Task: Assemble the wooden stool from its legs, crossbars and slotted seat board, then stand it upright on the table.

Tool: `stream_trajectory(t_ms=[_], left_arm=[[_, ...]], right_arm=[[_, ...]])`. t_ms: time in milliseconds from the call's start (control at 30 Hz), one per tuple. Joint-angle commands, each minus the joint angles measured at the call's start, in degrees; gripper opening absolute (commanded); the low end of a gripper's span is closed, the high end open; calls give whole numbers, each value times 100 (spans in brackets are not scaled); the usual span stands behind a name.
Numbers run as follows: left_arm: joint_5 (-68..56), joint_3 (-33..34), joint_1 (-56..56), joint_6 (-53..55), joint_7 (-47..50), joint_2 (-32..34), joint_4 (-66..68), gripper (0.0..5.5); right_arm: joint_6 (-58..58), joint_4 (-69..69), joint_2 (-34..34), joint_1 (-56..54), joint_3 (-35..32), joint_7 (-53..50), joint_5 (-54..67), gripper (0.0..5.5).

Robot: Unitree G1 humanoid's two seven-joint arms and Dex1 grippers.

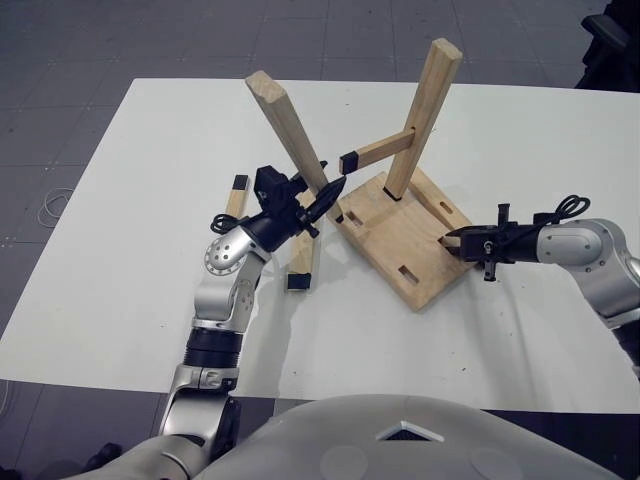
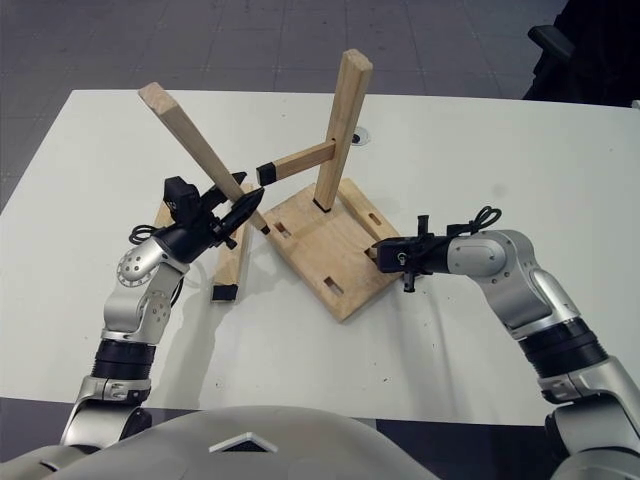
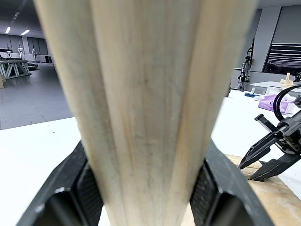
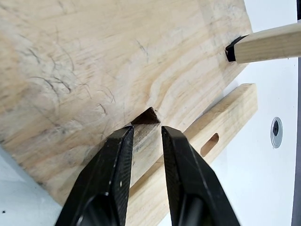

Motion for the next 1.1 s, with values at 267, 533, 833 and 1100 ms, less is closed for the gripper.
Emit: stream_trajectory(t_ms=[267, 533, 833, 1100], left_arm=[[129, -58, -253, -149, -89, -171, 221, 206], [348, -221, -321, -498, -91, -372, 551, 206], [410, -256, -293, -758, -148, -453, 831, 206], [430, -230, -279, -923, -161, -470, 1009, 206]], right_arm=[[163, 386, 131, 239, 272, 155, -445, 110], [175, 356, 161, 246, 254, 163, -448, 110], [190, 287, 154, 302, 224, 175, -431, 110], [202, 238, 158, 285, 197, 221, -416, 110]])
